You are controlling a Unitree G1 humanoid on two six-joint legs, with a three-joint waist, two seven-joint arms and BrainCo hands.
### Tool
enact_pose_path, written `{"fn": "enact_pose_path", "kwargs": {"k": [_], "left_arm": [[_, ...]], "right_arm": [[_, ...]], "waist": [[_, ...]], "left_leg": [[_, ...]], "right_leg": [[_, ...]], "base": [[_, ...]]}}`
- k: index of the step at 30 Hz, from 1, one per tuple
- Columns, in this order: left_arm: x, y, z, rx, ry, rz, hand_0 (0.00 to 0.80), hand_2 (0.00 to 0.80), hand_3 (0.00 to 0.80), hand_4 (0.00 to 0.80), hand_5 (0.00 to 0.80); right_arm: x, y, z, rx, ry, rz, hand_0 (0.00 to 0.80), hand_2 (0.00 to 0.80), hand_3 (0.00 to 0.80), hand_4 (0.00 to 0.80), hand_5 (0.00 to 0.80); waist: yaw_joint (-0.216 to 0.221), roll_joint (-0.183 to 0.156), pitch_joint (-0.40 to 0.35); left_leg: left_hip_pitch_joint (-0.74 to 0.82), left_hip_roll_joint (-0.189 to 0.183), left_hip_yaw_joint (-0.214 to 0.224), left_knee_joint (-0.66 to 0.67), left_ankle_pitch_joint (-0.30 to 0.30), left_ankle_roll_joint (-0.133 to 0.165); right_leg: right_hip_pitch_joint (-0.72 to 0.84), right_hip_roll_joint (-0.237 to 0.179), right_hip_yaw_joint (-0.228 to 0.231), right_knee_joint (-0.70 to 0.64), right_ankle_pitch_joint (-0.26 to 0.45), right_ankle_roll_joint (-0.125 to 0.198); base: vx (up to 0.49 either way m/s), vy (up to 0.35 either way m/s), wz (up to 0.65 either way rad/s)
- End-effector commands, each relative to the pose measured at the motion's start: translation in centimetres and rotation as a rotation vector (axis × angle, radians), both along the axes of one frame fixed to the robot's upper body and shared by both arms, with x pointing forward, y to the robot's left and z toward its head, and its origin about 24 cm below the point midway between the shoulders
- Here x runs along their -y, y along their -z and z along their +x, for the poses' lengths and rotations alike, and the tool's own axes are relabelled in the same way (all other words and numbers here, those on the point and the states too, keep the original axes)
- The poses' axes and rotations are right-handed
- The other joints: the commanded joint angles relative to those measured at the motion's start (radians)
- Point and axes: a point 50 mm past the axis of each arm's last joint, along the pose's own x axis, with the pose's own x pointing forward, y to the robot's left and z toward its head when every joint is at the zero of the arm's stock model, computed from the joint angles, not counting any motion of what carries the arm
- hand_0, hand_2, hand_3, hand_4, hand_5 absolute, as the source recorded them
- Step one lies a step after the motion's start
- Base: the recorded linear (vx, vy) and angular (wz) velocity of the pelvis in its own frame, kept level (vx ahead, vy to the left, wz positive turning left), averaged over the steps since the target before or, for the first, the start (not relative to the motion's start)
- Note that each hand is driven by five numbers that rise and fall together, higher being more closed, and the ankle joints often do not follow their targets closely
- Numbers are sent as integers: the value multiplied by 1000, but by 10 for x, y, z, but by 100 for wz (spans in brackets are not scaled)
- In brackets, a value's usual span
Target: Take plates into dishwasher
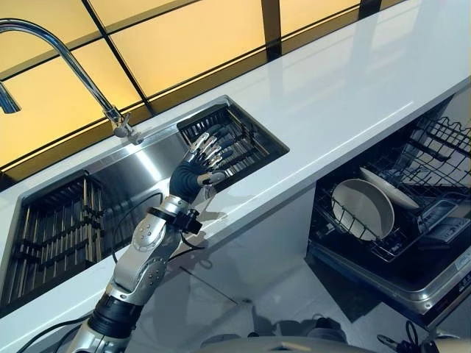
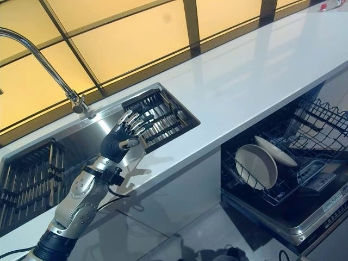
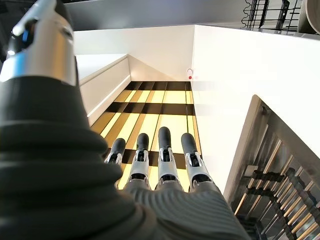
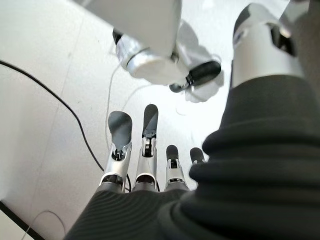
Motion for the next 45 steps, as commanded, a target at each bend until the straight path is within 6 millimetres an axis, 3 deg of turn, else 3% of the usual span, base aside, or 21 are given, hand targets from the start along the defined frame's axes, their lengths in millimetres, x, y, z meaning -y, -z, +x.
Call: {"fn": "enact_pose_path", "kwargs": {"k": [1, 8, 13, 20, 28, 34, 35, 39, 40, 42, 45], "left_arm": [[-3, -24, -8, 120, 1, -62, 0, 0, 0, 0, 0], [-2, -22, -11, 117, 1, -80, 0, 0, 0, 0, 0], [0, -20, -11, 115, -10, -90, 0, 0, 0, 0, 0], [3, -16, -11, 108, -9, -106, 0, 0, 0, 0, 0], [2, -19, -13, 117, -2, -116, 0, 0, 0, 0, 0], [1, -21, -15, 132, 5, -125, 0, 0, 0, 0, 0], [1, -21, -15, 130, 5, -127, 0, 0, 0, 0, 0], [-3, -18, -17, 123, -2, -134, 0, 0, 0, 0, 0], [-4, -16, -17, 121, -6, -138, 0, 0, 0, 0, 0], [-7, -12, -17, 116, -15, -139, 0, 0, 0, 0, 0], [-9, -5, -16, 102, -12, -121, 0, 0, 0, 0, 0]], "right_arm": [[11, -8, -7, -49, 102, -106, 0, 0, 0, 0, 0], [24, -12, 3, 34, 263, -300, 0, 0, 0, 0, 0], [34, -20, 30, 175, 464, -480, 0, 0, 0, 0, 0], [57, -47, 61, 229, 490, -689, 0, 0, 0, 0, 0], [98, -89, 65, 263, 514, -792, 0, 0, 0, 0, 0], [114, -107, 66, 342, 569, -861, 0, 0, 0, 0, 0], [114, -108, 69, 395, 590, -858, 0, 0, 0, 0, 0], [104, -105, 108, 897, 594, -682, 0, 0, 0, 0, 0], [95, -106, 125, 1095, 544, -595, 0, 0, 0, 0, 0], [73, -103, 148, 1333, 493, -402, 0, 0, 0, 0, 0], [57, -100, 157, 1499, 405, -181, 0, 0, 0, 0, 0]], "waist": [[-2, 18, -6], [-12, 26, -8], [-24, 35, -6], [-26, 73, 2], [-21, 115, 24], [-24, 135, 52], [-25, 136, 55], [-31, 129, 59], [-36, 126, 59], [-46, 116, 59], [-52, 96, 49]], "left_leg": [[-70, -52, -28, 161, -110, 69], [-62, -54, -29, 155, -109, 71], [-64, -58, -26, 162, -115, 76], [-80, -68, -30, 197, -122, 75], [-121, -79, -33, 246, -125, 67], [-164, -78, -30, 308, -140, 64], [-166, -78, -31, 313, -141, 65], [-161, -78, -36, 329, -149, 68], [-157, -79, -39, 329, -152, 67], [-157, -77, -34, 336, -154, 66], [-154, -68, -22, 354, -161, 61]], "right_leg": [[1, 23, -29, 95, -91, -36], [4, 23, -17, 92, -86, -29], [-2, 23, -7, 103, -90, -28], [-16, 15, -1, 135, -103, -34], [-52, 1, -12, 189, -129, -44], [-86, -8, -30, 247, -157, -59], [-88, -8, -32, 255, -161, -61], [-81, -6, -40, 279, -177, -70], [-78, -4, -39, 286, -185, -71], [-80, 2, -38, 294, -190, -73], [-79, 8, -37, 302, -194, -74]], "base": [[0, 0, 0], [-1, 10, 0], [-1, 14, 0], [0, 0, 0], [-4, -4, 0], [-53, -33, 1], [-14, -10, 4], [7, -8, 1], [0, 0, 0], [15, -10, -1], [23, -42, -9]]}}
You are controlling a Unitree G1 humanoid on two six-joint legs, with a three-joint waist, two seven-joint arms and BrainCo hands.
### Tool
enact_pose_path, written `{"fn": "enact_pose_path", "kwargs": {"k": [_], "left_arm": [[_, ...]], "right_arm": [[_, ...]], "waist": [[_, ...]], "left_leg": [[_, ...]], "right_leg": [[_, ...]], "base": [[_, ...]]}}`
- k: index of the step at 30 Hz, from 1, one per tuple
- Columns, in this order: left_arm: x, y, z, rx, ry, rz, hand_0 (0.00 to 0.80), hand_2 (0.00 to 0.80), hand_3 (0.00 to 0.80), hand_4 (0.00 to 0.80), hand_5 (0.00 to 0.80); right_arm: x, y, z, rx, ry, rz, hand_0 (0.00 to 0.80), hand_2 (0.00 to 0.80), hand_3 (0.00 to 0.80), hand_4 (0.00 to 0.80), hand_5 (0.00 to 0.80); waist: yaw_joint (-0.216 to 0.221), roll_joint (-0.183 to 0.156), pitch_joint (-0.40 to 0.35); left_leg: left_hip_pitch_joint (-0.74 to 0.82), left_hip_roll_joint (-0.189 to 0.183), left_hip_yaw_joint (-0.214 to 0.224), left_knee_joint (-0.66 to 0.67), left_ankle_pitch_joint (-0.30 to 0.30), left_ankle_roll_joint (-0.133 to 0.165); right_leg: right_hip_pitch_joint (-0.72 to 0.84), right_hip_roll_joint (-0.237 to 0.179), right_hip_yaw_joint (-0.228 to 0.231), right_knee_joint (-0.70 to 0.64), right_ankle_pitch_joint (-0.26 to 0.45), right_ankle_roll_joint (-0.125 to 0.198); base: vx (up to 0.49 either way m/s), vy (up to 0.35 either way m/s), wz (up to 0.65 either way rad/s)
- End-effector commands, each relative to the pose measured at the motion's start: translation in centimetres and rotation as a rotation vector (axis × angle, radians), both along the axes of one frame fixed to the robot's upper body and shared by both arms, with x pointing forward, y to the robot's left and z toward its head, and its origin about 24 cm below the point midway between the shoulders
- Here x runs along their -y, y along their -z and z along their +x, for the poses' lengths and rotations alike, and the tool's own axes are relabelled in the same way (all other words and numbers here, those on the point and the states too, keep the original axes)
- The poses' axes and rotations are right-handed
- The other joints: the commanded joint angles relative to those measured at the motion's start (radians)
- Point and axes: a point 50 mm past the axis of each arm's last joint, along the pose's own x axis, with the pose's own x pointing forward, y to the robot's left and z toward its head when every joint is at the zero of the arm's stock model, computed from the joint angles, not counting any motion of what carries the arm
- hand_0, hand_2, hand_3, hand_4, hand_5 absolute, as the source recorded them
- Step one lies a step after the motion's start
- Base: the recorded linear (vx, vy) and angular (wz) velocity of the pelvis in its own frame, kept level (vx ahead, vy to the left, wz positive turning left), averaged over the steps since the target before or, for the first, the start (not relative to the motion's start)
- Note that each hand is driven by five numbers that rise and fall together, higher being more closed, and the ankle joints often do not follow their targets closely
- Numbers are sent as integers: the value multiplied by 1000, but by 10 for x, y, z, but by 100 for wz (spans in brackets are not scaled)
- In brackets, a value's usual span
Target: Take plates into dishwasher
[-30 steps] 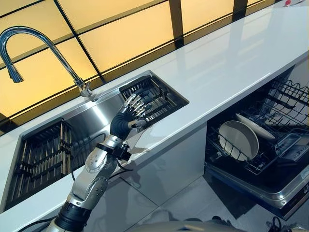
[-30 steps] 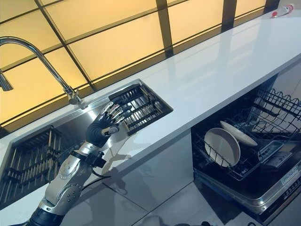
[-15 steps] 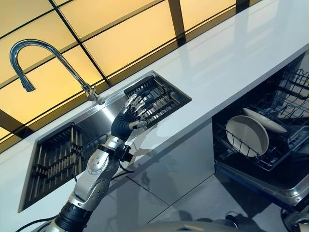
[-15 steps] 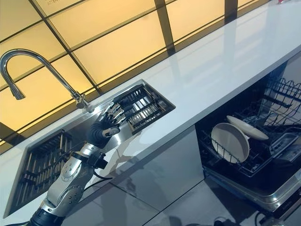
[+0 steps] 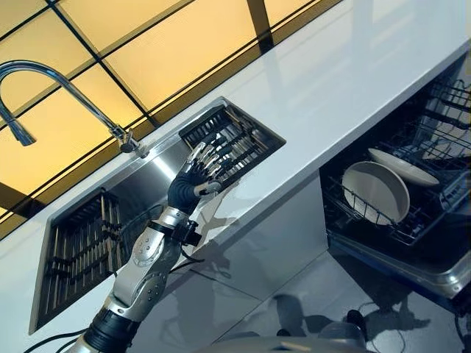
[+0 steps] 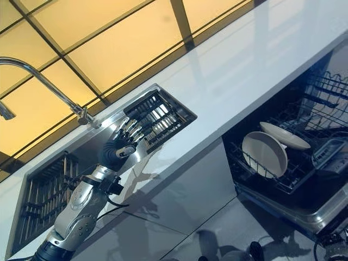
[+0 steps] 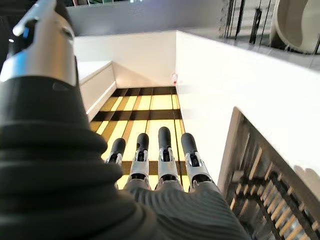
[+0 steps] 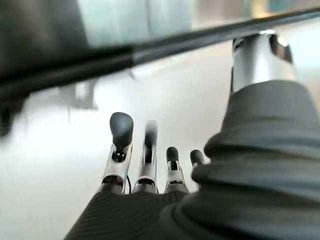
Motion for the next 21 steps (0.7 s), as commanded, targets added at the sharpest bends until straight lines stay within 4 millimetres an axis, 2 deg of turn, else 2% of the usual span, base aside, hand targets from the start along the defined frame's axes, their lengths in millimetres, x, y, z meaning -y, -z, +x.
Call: {"fn": "enact_pose_path", "kwargs": {"k": [1, 6, 10, 14, 21], "left_arm": [[-9, -13, 0, 97, -15, -44, 0, 0, 0, 0, 0], [-16, -12, 0, 83, 7, -24, 0, 0, 0, 0, 0], [-25, -5, -3, 40, 30, 17, 0, 0, 0, 0, 0], [-33, 2, -7, 6, 52, 60, 0, 0, 0, 0, 0], [-43, 13, -15, -46, 67, 104, 0, 0, 0, 0, 0]], "right_arm": [[-27, -40, 99, 563, -397, 8, 0, 0, 0, 0, 0], [-41, -44, 106, 680, -645, 227, 0, 0, 0, 0, 0], [-48, -37, 97, 683, -706, 356, 0, 0, 0, 0, 0], [-54, -38, 100, 702, -744, 386, 0, 0, 0, 0, 0], [-63, -47, 119, 716, -774, 370, 0, 0, 0, 0, 0]], "waist": [[43, -51, -1], [68, -82, -7], [95, -125, -20], [118, -166, -36], [143, -205, -57]], "left_leg": [[-135, -47, -3, 317, -148, 46], [-138, -25, -4, 382, -174, 37], [-125, -10, -18, 424, -190, 36], [-107, 5, -30, 460, -205, 37], [-103, 22, -52, 525, -230, 39]], "right_leg": [[-72, 33, -35, 294, -196, -87], [-61, 43, -43, 333, -214, -99], [-34, 49, -55, 360, -219, -103], [0, 59, -61, 376, -222, -108], [28, 64, -60, 425, -231, -113]], "base": [[5, -45, -16], [5, -58, -1], [65, -105, 12], [77, -100, 8], [85, -47, 5]]}}
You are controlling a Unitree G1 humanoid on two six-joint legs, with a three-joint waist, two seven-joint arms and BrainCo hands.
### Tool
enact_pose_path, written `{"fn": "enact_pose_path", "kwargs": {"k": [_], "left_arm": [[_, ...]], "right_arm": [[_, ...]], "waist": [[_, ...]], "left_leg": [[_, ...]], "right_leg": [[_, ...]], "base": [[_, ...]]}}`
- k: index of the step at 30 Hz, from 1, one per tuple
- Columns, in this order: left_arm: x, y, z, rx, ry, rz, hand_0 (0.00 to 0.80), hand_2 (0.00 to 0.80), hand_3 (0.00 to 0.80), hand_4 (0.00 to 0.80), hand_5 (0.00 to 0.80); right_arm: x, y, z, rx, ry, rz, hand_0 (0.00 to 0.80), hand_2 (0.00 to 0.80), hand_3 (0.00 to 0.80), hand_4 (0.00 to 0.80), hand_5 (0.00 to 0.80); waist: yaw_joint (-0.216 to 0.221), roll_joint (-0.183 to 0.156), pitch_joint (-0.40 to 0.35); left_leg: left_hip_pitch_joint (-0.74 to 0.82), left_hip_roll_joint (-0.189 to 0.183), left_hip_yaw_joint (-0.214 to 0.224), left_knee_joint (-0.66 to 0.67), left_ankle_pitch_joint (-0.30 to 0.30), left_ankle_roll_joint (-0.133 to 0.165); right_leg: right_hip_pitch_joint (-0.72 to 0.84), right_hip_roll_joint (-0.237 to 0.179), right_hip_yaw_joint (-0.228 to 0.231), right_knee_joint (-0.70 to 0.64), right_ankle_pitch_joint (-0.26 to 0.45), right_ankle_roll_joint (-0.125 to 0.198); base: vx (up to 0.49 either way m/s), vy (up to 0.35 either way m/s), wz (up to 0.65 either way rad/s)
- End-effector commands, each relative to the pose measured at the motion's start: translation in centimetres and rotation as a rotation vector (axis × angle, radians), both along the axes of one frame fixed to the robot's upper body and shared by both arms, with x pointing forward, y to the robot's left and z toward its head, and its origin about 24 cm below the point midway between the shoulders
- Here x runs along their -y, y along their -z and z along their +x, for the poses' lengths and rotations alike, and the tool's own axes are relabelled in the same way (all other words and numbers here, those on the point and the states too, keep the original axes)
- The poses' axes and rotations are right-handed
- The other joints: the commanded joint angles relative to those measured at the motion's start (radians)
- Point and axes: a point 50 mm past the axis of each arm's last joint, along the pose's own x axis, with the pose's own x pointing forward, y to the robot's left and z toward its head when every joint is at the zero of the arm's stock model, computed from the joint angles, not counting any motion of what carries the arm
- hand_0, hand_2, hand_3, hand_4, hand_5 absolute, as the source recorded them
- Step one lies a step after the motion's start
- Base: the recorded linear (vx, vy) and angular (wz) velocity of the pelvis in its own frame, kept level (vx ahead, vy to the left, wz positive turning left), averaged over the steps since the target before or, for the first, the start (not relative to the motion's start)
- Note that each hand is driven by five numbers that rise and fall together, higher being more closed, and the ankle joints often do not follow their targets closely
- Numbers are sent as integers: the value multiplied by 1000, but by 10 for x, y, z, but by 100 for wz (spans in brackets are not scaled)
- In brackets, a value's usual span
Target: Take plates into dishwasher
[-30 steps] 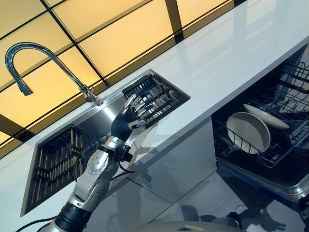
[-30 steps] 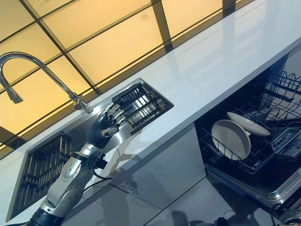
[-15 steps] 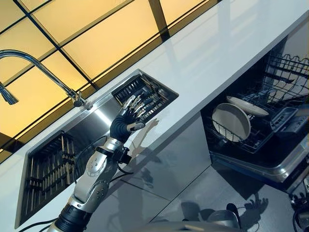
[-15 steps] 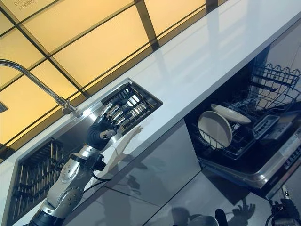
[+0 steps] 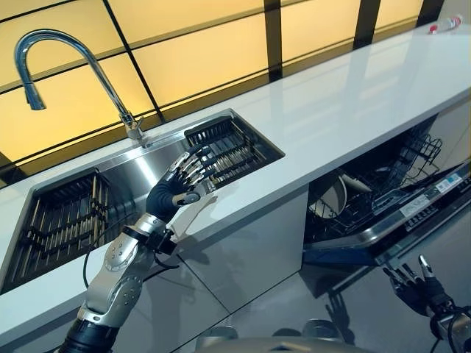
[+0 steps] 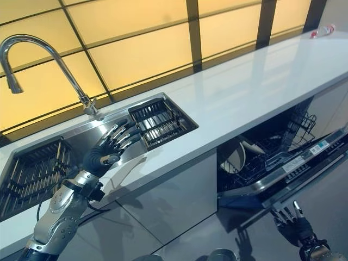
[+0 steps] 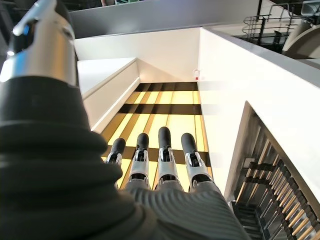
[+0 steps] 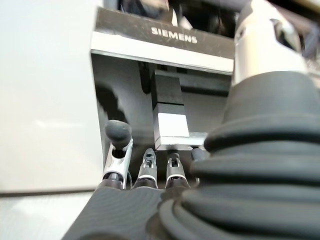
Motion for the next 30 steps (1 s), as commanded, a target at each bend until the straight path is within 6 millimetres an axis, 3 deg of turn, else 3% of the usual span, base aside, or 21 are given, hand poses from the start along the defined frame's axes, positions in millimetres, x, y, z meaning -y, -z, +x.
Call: {"fn": "enact_pose_path", "kwargs": {"k": [1, 15, 18, 24, 30], "left_arm": [[-6, 1, -8, 4, 11, -9, 0, 0, 0, 0, 0], [-23, 5, -12, -19, -18, 33, 0, 0, 0, 0, 0], [-26, 3, -12, -8, -38, 31, 0, 0, 0, 0, 0], [-27, -5, -5, 62, -115, 31, 0, 0, 0, 0, 0], [-24, -14, 6, 120, -202, 32, 0, 0, 0, 0, 0]], "right_arm": [[-3, -51, 73, 332, -61, -3, 0, 0, 0, 0, 0], [-6, -57, 87, 286, -18, -81, 0, 0, 0, 0, 0], [-1, -42, 75, 98, -88, -281, 0, 0, 0, 0, 0], [-16, -17, 66, -38, -221, -443, 0, 0, 0, 0, 0], [-56, 15, 54, -154, -413, -596, 0, 0, 0, 0, 0]], "waist": [[25, -12, -91], [51, -55, -95], [50, -63, -98], [33, -79, -87], [21, -104, -108]], "left_leg": [[-141, -48, -11, 232, -88, 82], [-162, -28, -44, 282, -69, 72], [-151, -28, -39, 236, -52, 67], [-97, -41, -33, 50, 36, 69], [-71, -54, -56, -174, 120, 79]], "right_leg": [[24, 56, -44, 30, -12, -58], [24, 67, -47, 56, 5, -55], [32, 71, -47, 12, 26, -45], [45, 73, -33, -130, 91, -22], [43, 79, -25, -299, 159, -10]], "base": [[72, -12, 9], [29, -12, 6], [-23, 13, 8], [-115, 52, -7], [-158, 60, -6]]}}
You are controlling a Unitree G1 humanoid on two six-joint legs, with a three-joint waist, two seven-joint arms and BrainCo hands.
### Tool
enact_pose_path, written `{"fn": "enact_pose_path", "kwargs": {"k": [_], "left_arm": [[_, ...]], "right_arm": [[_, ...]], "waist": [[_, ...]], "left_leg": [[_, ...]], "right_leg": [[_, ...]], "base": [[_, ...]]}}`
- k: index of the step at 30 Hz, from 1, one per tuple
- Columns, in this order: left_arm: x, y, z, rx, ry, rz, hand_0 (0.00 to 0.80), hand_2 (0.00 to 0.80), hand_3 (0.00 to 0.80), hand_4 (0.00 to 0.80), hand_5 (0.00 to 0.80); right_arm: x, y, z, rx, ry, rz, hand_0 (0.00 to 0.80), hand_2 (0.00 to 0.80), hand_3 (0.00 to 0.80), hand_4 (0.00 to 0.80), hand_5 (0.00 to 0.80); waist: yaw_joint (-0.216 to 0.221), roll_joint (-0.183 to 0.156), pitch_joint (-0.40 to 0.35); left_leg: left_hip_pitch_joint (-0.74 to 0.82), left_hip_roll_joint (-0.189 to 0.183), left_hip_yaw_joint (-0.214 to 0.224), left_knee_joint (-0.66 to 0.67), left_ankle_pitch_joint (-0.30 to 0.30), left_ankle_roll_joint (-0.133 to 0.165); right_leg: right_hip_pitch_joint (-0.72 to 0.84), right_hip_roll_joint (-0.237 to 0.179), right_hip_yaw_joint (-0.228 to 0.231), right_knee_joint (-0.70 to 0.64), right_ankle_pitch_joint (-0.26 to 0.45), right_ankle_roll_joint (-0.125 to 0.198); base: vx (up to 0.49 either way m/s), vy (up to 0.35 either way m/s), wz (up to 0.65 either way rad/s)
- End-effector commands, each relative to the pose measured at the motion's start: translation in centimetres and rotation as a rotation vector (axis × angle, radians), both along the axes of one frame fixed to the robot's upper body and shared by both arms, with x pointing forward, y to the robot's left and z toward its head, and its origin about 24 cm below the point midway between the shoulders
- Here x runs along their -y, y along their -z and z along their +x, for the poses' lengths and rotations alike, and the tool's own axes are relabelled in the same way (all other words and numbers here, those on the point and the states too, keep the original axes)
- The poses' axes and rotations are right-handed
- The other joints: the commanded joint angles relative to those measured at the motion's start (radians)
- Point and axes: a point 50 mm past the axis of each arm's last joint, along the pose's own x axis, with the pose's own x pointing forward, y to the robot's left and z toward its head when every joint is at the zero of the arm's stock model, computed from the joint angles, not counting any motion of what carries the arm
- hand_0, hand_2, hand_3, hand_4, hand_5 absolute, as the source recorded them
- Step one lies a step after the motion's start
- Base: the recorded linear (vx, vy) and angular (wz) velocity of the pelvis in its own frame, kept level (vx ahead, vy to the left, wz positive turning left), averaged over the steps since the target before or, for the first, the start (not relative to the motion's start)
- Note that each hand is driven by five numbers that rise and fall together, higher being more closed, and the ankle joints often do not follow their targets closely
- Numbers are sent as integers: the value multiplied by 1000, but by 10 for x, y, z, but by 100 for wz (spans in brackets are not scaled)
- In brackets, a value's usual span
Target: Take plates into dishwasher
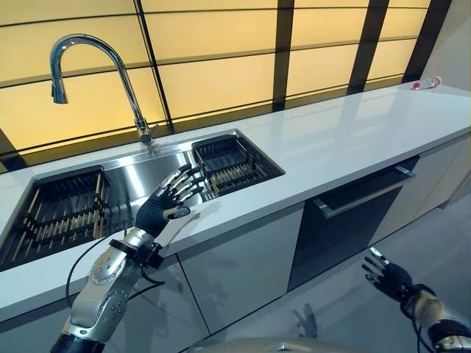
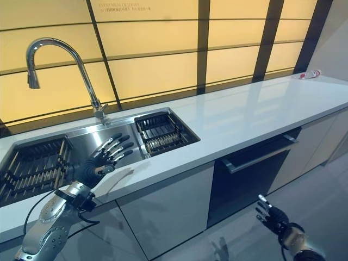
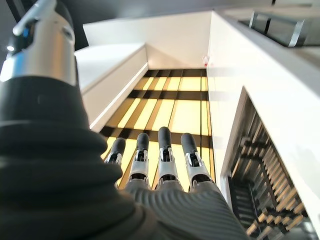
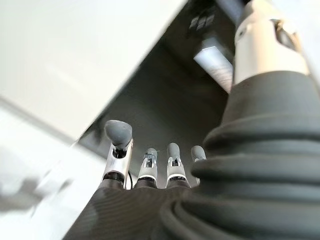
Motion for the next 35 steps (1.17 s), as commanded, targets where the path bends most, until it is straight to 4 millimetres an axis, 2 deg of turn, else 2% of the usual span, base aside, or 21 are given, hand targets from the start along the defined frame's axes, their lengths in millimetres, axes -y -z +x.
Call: {"fn": "enact_pose_path", "kwargs": {"k": [1, 5, 9, 10, 12, 14, 15, 17, 20, 24, 30, 35], "left_arm": [[3, -32, 12, 197, -70, -6, 0, 0, 0, 0, 0], [6, -34, 18, 217, -123, -17, 0, 0, 0, 0, 0], [3, -32, 19, 241, -204, -40, 0, 0, 0, 0, 0], [3, -32, 19, 242, -207, -41, 0, 0, 0, 0, 0], [2, -28, 19, 246, -242, -58, 0, 0, 0, 0, 0], [4, -25, 20, 244, -246, -71, 0, 0, 0, 0, 0], [6, -22, 21, 237, -234, -78, 0, 0, 0, 0, 0], [6, -19, 21, 232, -232, -85, 0, 0, 0, 0, 0], [4, -17, 19, 229, -275, -92, 0, 0, 0, 0, 0], [1, -18, 19, 224, -313, -99, 0, 0, 0, 0, 0], [-5, -14, 17, 200, -331, -98, 0, 0, 0, 0, 0], [-4, -14, 17, 210, -310, -114, 0, 0, 0, 0, 0]], "right_arm": [[-10, -16, 39, 109, -112, -126, 0, 0, 0, 0, 0], [-42, -9, 40, 128, -251, -225, 0, 0, 0, 0, 0], [-78, -26, 56, 267, -287, -292, 0, 0, 0, 0, 0], [-80, -26, 56, 273, -286, -295, 0, 0, 0, 0, 0], [-92, -38, 58, 345, -228, -346, 0, 0, 0, 0, 0], [-93, -49, 58, 399, -176, -408, 0, 0, 0, 0, 0], [-89, -57, 56, 434, -135, -473, 0, 0, 0, 0, 0], [-83, -73, 56, 494, -68, -578, 0, 0, 0, 0, 0], [-76, -99, 61, 588, 27, -681, 0, 0, 0, 0, 0], [-81, -121, 73, 695, -7, -701, 0, 0, 0, 0, 0], [-88, -131, 75, 749, -122, -684, 0, 0, 0, 0, 0], [-93, -126, 74, 743, -152, -652, 0, 0, 0, 0, 0]], "waist": [[-5, -3, 40], [-3, -17, 23], [-14, -16, 9], [-15, -16, 8], [-38, -12, 0], [-61, -8, -6], [-81, -4, -8], [-101, 0, -9], [-108, 4, -7], [-99, 10, -12], [-88, 2, -27], [-78, -6, -31]], "left_leg": [[5, -54, -31, -76, 49, 68], [14, -56, -46, -189, 91, 68], [-19, -62, -65, -213, 97, 67], [-22, -63, -68, -213, 97, 67], [-42, -73, -100, -213, 92, 73], [-51, -83, -132, -213, 88, 81], [-54, -90, -162, -213, 89, 87], [-53, -96, -180, -213, 88, 93], [-48, -98, -169, -213, 77, 95], [-47, -102, -158, -213, 69, 96], [-54, -102, -156, -213, 65, 95], [-58, -103, -165, -213, 66, 95]], "right_leg": [[84, 53, -16, -138, 57, -4], [86, 61, -22, -219, 90, -2], [51, 65, -22, -219, 87, 1], [49, 65, -22, -219, 86, 1], [31, 79, 16, -219, 83, -3], [21, 96, 72, -219, 81, -11], [16, 110, 129, -219, 83, -17], [19, 118, 160, -219, 82, -21], [24, 112, 139, -219, 75, -17], [18, 103, 128, -219, 70, -10], [14, 98, 118, -219, 62, -4], [15, 96, 104, -219, 58, -4]], "base": [[-132, 57, -5], [-118, 59, 2], [-110, 85, 2], [-81, 83, 8], [-84, 113, 22], [-46, 112, 61], [-13, 104, 85], [1, 93, 112], [6, 71, 47], [4, 61, -4], [12, 17, -6], [4, -3, 1]]}}
